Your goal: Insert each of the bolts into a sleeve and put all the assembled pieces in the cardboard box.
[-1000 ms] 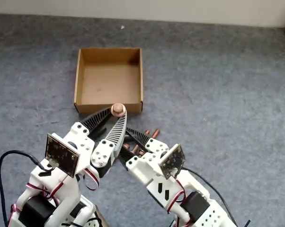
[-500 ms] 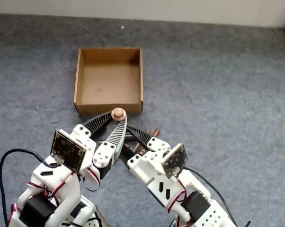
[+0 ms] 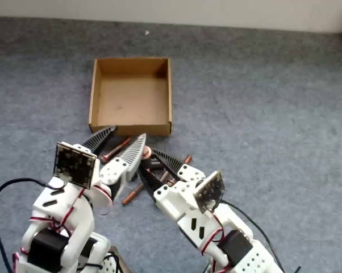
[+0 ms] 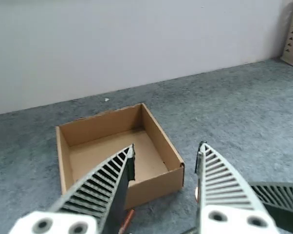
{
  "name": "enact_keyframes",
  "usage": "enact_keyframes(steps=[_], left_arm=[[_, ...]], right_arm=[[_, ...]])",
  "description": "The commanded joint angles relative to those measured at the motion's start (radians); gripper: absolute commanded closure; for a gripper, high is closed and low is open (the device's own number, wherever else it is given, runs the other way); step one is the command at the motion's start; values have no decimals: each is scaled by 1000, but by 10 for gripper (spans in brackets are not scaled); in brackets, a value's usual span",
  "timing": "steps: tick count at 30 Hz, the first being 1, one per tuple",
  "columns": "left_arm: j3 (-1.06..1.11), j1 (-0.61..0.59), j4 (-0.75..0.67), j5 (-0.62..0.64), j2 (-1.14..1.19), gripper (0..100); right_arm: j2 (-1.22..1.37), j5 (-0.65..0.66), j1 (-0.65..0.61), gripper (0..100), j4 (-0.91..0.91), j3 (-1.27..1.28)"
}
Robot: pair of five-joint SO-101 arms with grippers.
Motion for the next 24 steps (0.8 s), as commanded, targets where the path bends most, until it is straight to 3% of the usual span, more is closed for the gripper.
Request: enact_keyframes(steps=[1,11,15,19,24], left_arm=[[-68,-94,5,-58,4,779],[13,-414,124,-89,2,780],[111,-532,126,-89,2,856],[203,-599,126,-138,2,995],[329,-628,124,-222,2,972]], right_arm=[[-15,-8,77,994,76,101],[-15,-11,291,994,205,84],[-13,-124,367,995,219,-18],[-12,-133,377,995,326,-151],[33,-130,377,995,346,-251]])
